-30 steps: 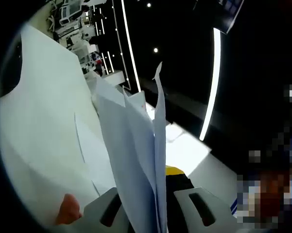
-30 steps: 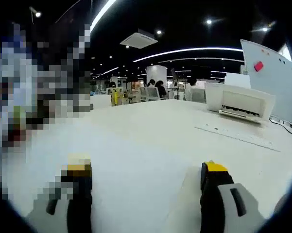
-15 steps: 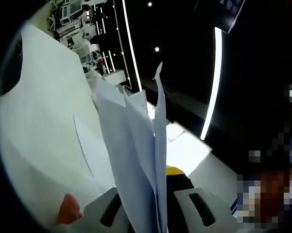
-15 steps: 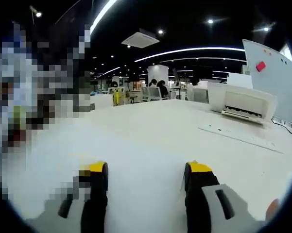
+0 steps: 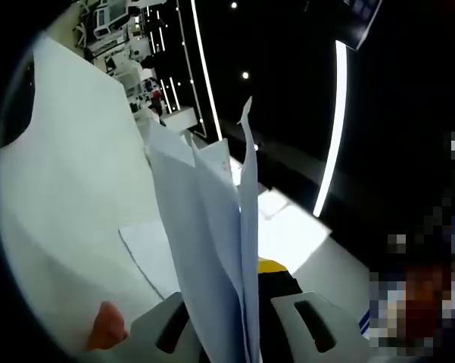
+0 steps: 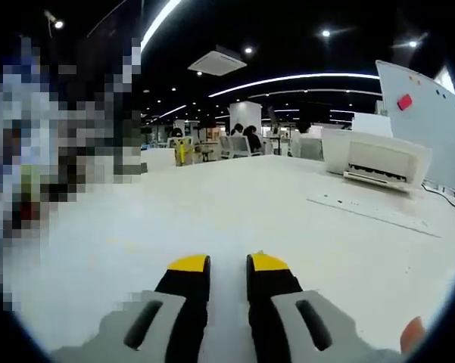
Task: Organize the stack of printing papers by aligning and flattening the scattered papers on the table
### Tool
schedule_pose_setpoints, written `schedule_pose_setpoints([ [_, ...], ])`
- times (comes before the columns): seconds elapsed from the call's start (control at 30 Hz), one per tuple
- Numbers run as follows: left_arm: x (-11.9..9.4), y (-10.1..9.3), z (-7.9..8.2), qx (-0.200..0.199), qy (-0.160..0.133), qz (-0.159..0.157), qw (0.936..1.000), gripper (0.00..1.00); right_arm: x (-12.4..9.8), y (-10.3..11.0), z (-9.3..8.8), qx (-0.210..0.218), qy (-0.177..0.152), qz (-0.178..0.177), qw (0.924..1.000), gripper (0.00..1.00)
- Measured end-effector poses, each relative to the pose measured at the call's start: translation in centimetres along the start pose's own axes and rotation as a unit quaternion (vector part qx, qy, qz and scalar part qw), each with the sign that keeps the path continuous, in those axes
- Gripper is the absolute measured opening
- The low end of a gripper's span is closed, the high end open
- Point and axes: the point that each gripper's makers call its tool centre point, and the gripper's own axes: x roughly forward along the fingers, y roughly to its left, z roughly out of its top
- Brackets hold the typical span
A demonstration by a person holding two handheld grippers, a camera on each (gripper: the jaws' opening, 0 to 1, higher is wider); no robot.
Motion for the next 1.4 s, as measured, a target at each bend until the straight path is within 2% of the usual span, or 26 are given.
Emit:
schedule_pose_setpoints([
  [0.13, 0.0, 0.0, 0.0, 0.000, 0.000, 0.001, 1.0000, 0.06, -0.1, -0.2, -0.2, 0.005, 0.005, -0.003, 1.0000, 0.00],
  [0.2, 0.0, 0.0, 0.0, 0.001, 0.000, 0.001, 1.0000, 0.06, -0.2, -0.1, -0.3, 0.008, 0.007, -0.002, 0.9999, 0.00],
  [0.23, 0.0, 0.0, 0.1, 0.000, 0.000, 0.001, 1.0000, 0.06, -0.2, -0.1, -0.3, 0.016, 0.008, -0.003, 0.9998, 0.03],
  [0.27, -0.1, 0.1, 0.1, 0.001, -0.001, 0.001, 1.0000, 0.06, -0.1, -0.1, -0.3, 0.016, 0.007, -0.002, 0.9998, 0.17],
  [0.3, -0.1, 0.1, 0.2, 0.001, -0.001, 0.001, 1.0000, 0.06, 0.0, -0.1, -0.2, 0.018, 0.003, -0.002, 0.9998, 0.42],
  [0.33, -0.1, 0.1, 0.2, 0.000, -0.002, 0.001, 1.0000, 0.06, 0.3, -0.2, -0.2, 0.021, 0.001, -0.002, 0.9998, 0.55],
  [0.37, -0.1, 0.1, 0.2, 0.000, -0.002, 0.000, 1.0000, 0.06, 0.4, -0.2, 0.0, 0.026, -0.001, -0.001, 0.9997, 0.59],
  [0.43, -0.1, 0.0, 0.2, 0.000, -0.003, 0.000, 1.0000, 0.06, 0.7, -0.6, 0.1, 0.034, -0.003, -0.009, 0.9994, 0.55],
  [0.57, -0.1, 0.0, 0.2, -0.001, -0.003, -0.001, 1.0000, 0.06, 1.8, -1.3, 0.1, 0.037, 0.001, -0.012, 0.9992, 0.62],
  [0.73, -0.1, 0.0, 0.2, -0.001, -0.003, -0.002, 1.0000, 0.06, 3.0, -1.3, 0.2, -0.005, 0.012, -0.011, 0.9999, 0.63],
  [0.83, 0.0, 0.0, 0.2, -0.001, -0.003, -0.003, 1.0000, 0.06, 3.6, -0.7, 0.5, -0.002, 0.011, -0.005, 0.9999, 0.58],
  [0.97, 0.0, 0.0, 0.3, -0.001, -0.003, -0.003, 1.0000, 0.06, 4.1, 0.2, 0.8, -0.005, 0.013, 0.012, 0.9998, 0.34],
  [1.17, 0.0, 0.0, 0.3, -0.001, -0.003, -0.003, 1.0000, 0.06, 3.7, -0.7, 0.8, 0.006, 0.015, -0.001, 0.9999, 0.20],
  [1.23, 0.0, 0.0, 0.3, -0.001, -0.003, -0.003, 1.0000, 0.06, 3.6, -0.8, 0.7, 0.008, 0.016, 0.001, 0.9998, 0.18],
  [1.4, 0.0, 0.0, 0.2, 0.000, -0.003, -0.003, 1.0000, 0.06, 3.4, -0.9, 0.5, 0.023, 0.017, 0.006, 0.9996, 0.03],
])
